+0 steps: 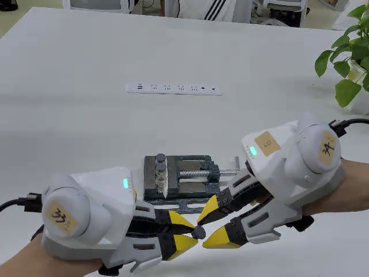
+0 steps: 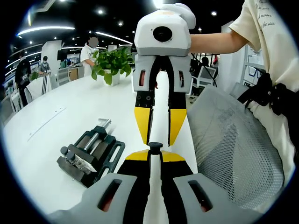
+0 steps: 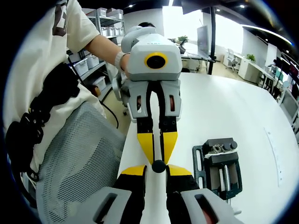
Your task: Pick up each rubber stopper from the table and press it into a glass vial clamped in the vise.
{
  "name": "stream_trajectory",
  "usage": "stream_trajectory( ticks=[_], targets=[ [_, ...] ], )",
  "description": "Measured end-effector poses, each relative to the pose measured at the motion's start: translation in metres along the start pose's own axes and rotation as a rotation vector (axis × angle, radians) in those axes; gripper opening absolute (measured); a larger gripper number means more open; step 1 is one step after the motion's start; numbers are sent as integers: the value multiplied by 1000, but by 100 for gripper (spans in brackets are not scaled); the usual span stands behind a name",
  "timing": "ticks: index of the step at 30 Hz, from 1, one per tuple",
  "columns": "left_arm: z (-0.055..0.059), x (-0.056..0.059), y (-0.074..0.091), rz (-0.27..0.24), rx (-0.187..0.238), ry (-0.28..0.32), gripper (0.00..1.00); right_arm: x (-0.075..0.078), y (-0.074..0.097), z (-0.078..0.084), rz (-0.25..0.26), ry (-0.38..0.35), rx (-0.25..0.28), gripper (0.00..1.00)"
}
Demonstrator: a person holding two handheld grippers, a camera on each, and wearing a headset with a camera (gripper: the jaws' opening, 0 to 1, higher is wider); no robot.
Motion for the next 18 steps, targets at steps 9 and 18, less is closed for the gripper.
stream_trajectory(
  ticks=[9, 18],
  targets=[
    [-2, -2, 0, 0, 4, 17, 3, 5, 2, -1, 10, 11, -14, 8],
    [1, -5, 1, -1, 13, 49, 3, 6, 1, -1, 20, 39, -28, 8]
  ],
)
Point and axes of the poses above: the centre of the closed fingertips' face, and the gripper's own axes: y roughly backward along the fingers, x roughly to its right, z roughly out of its underside, the point moved 1 cm from there along y, roughly backward along the fingers
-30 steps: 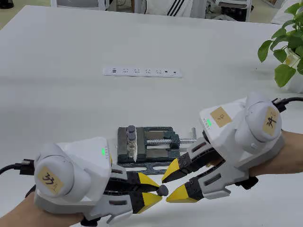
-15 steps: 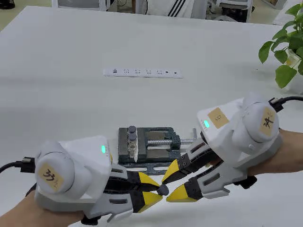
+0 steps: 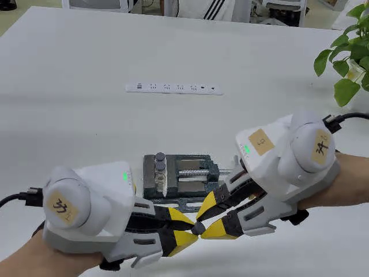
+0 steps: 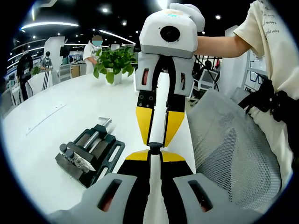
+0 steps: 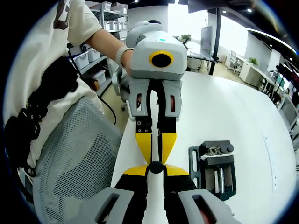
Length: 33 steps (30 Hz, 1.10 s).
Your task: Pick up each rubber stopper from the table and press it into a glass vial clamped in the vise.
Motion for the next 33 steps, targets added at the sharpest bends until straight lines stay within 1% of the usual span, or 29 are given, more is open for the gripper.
stream_trajectory(
  ticks=[2, 4, 5, 9, 10, 16, 23, 24, 26, 28, 30, 31, 33],
  targets=[
    [0, -1, 0, -3, 1, -9, 3, 0, 0, 0, 0, -1, 0, 8],
    [1, -2, 0, -9, -5, -35, 3, 1, 0, 0, 1, 1, -4, 8],
    [1, 0, -1, -9, -10, -44, 3, 1, -1, 0, -1, 0, -9, 7],
    [1, -1, -1, -9, -7, -40, 3, 2, -1, 1, -6, 9, -15, 7],
    [1, -1, -1, -9, -6, -38, 3, 2, -1, 1, -9, 2, -15, 7],
    [3, -2, -1, -11, -4, -45, 4, 1, -2, 1, -20, 8, -25, 7],
    [3, -2, 0, -22, 7, -46, 4, 4, -4, 0, -26, 14, -37, 7],
    [3, -1, 0, -21, 10, -41, 6, 5, -5, 0, -23, 14, -39, 7],
    [4, 0, 0, -22, 10, -31, 13, 7, -5, 2, -21, 16, -54, 6],
    [6, -2, 2, -36, 10, -38, 17, 9, -5, 3, -18, 19, -59, 6],
    [8, -6, 4, -58, 15, -24, 23, 11, -6, 3, -19, 16, -65, 6],
    [9, -8, 5, -68, 21, -23, 28, 11, -6, 4, -20, 16, -69, 6],
    [14, -15, 9, -106, 15, -12, 35, 12, -7, 5, -21, 20, -78, 6]
  ],
)
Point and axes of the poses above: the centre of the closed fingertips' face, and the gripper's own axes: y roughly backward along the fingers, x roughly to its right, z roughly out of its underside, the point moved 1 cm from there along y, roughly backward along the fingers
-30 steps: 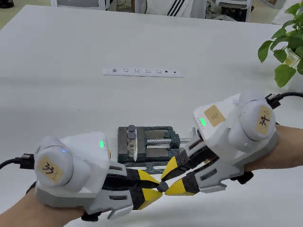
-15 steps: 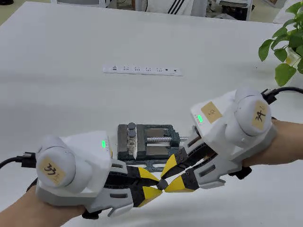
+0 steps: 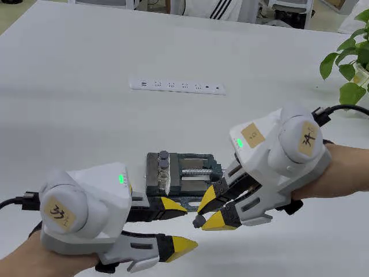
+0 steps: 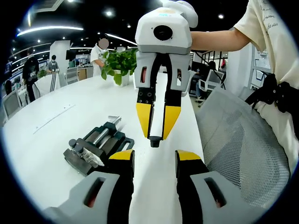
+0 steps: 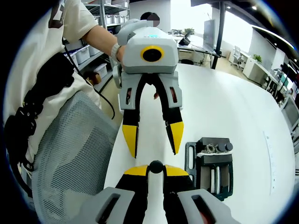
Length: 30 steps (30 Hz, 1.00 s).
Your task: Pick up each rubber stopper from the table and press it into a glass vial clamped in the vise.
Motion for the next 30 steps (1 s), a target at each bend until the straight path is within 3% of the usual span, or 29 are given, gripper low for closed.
stream_trajectory(
  ticks=[4, 13, 14, 15, 17, 30],
  targets=[
    [5, -16, 6, -93, 19, 56, 59, 2, -2, 0, -3, -4, -9, 6],
    [10, -41, 20, -231, 39, 81, 92, 5, -6, 4, -12, -15, -23, 6],
    [6, -45, 22, -258, 73, 76, 97, 6, -6, 4, -12, -14, -24, 6],
    [6, -46, 24, -265, 79, 77, 99, 7, -7, 4, -14, -14, -25, 6],
    [15, -48, 30, -286, 39, 85, 99, 9, -7, 4, -11, -11, -29, 6],
    [33, -56, 60, -353, 52, 129, 99, 32, -11, 5, 7, 23, -82, 5]
  ],
)
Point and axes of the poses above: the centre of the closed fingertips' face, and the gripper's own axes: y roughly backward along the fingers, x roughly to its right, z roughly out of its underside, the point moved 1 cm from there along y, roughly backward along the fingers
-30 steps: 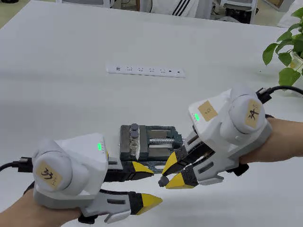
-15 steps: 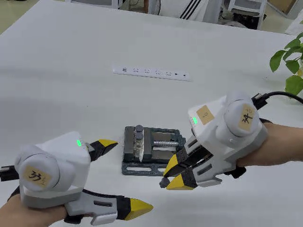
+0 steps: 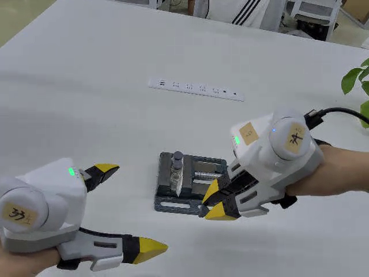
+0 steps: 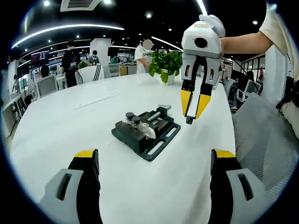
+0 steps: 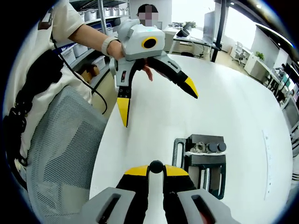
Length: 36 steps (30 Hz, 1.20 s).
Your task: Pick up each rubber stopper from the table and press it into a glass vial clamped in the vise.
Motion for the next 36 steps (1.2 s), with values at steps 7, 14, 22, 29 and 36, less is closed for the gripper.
stream_trajectory(
  ticks=[7, 14, 22, 29, 36],
  targets=[
    [1, -3, 4, -17, -5, -14, 99, 25, 0, -4, 21, 69, -42, 5],
    [2, -9, 6, -38, -6, -13, 99, 43, -3, -8, 10, 184, -106, 5],
    [5, -10, 7, -42, -15, -9, 98, 59, -7, -10, -19, 345, -172, 5],
    [13, -11, 6, -29, -46, -15, 99, 69, -12, -14, -46, 448, -209, 5],
    [15, -9, 4, -23, -56, -5, 99, 73, -16, -18, -60, 475, -208, 5]
  ],
)
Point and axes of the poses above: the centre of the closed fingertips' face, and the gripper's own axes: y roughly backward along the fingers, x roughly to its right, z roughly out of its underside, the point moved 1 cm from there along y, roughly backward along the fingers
